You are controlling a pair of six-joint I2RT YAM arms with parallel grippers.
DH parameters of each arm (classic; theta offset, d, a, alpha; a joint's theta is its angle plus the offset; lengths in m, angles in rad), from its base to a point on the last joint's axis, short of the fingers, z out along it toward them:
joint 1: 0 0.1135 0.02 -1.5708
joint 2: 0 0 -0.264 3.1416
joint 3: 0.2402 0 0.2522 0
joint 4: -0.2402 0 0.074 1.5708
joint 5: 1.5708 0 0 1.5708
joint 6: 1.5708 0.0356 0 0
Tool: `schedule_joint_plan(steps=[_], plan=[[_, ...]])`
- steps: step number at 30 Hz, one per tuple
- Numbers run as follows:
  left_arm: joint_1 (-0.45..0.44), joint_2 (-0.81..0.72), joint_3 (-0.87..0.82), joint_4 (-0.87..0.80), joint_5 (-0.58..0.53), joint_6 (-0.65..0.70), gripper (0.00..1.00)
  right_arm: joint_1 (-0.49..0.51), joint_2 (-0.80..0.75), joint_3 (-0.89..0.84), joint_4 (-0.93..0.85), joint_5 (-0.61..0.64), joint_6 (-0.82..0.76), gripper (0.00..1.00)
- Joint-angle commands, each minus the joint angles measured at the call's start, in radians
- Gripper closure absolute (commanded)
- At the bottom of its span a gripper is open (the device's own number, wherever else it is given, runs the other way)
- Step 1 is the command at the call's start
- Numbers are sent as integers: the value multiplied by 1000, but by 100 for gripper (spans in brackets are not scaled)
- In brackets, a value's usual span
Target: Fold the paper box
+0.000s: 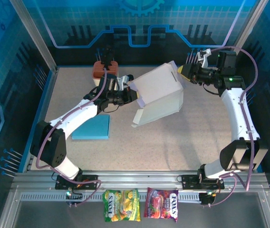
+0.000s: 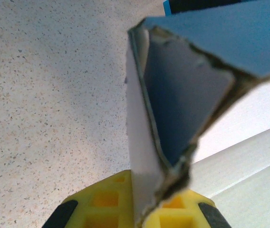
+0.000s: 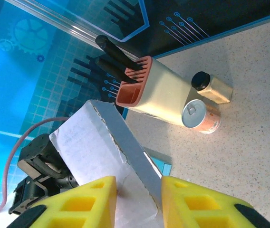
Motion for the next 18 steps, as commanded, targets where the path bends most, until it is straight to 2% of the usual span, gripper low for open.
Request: schedule_joint_plan(steps=[1,11,18], plan=[[7,4,43,-19,42,27,100,28,-20,-2,-4,3,-59,68],[7,-10,51,-58,36,68,100,78,-11,56,-139,128,-217,67],[6,-21,50,-74,26,83,100,141,-5,121,-253,296,-337,64]])
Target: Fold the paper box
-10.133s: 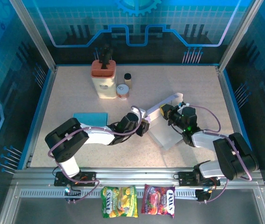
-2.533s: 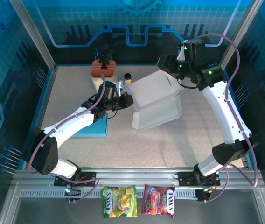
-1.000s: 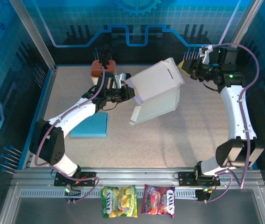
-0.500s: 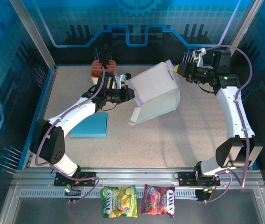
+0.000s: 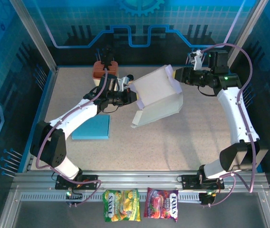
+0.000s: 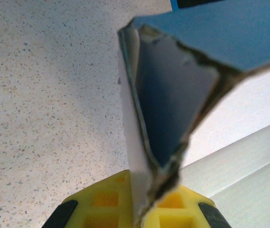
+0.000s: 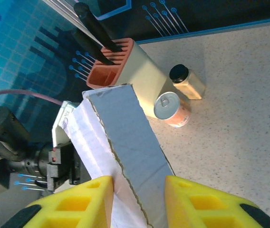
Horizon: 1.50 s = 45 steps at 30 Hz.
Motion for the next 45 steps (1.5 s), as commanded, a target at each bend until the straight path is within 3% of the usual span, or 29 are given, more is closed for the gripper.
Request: schedule_joint_plan(steps=[1,10,18,26,32,35,37,45], plan=[[6,-22,41,-20,25,36,100,40,-3,53,-93,116,-106,65],[6,-39,45,-52,13,59,100,137,15,81,-166,306,-203,65],[0,-52,48,-83,0,80,100,244,46,103,-205,565,-251,62],[-2,-61,45,-95,-6,86,100,286,57,95,-218,691,-275,59],[-4,-62,53,-106,-15,90,100,336,60,85,-218,844,-258,77],[-7,-60,58,-116,-23,90,100,377,64,91,-235,986,-228,93],[-11,-58,63,-126,-31,92,100,403,64,90,-236,1034,-216,99],[-15,-66,52,-135,-65,85,100,408,51,39,-237,986,-226,82]])
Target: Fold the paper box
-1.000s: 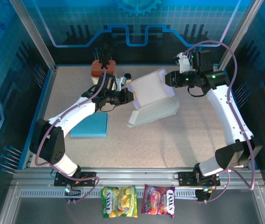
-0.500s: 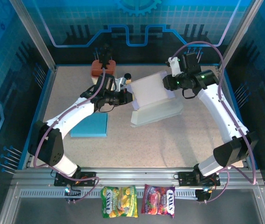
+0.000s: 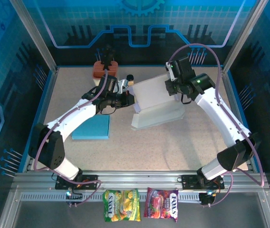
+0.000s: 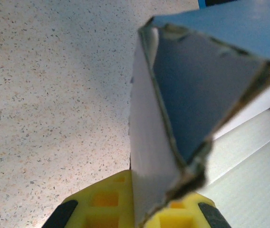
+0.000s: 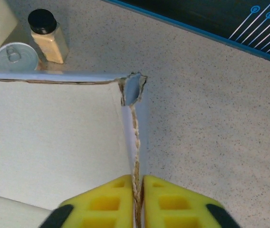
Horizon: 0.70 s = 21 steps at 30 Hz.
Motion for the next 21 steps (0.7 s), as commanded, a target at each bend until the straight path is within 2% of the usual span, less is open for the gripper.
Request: schedule_joint_plan(steps=[1,3,8,12,16,21], plan=[[-7,-39,35,10,-5,7,100,8,-3,-34,-32,-5,4,79],[-7,-38,34,10,-5,6,100,0,-4,-49,-31,-25,10,76],[-9,-40,33,11,-3,6,100,-20,-9,-68,-27,-49,20,76],[-10,-40,34,9,-5,7,100,-13,3,-55,-34,-10,30,84],[-14,-36,44,-10,-21,10,100,28,43,-11,-91,187,93,99],[-34,-21,76,-61,-74,4,100,106,140,83,-270,520,271,100]])
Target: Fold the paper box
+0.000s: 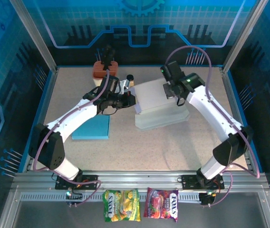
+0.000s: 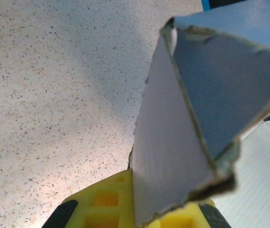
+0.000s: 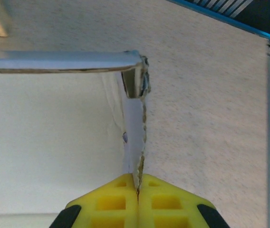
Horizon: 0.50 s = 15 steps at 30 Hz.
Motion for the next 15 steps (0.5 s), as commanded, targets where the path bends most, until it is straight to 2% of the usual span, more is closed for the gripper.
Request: schedule_joint_plan(steps=[1,5,9,11,15], plan=[[-14,-17,58,-35,-48,0,100,46,54,51,-171,301,155,100],[-39,-10,73,-56,-81,-3,100,78,109,97,-272,426,231,100],[-47,-12,63,-53,-91,-10,100,87,129,123,-281,435,209,100],[-47,-16,54,-47,-89,-15,100,82,100,102,-206,328,142,99],[-47,-17,48,-38,-87,-19,100,66,37,61,-105,120,60,82]])
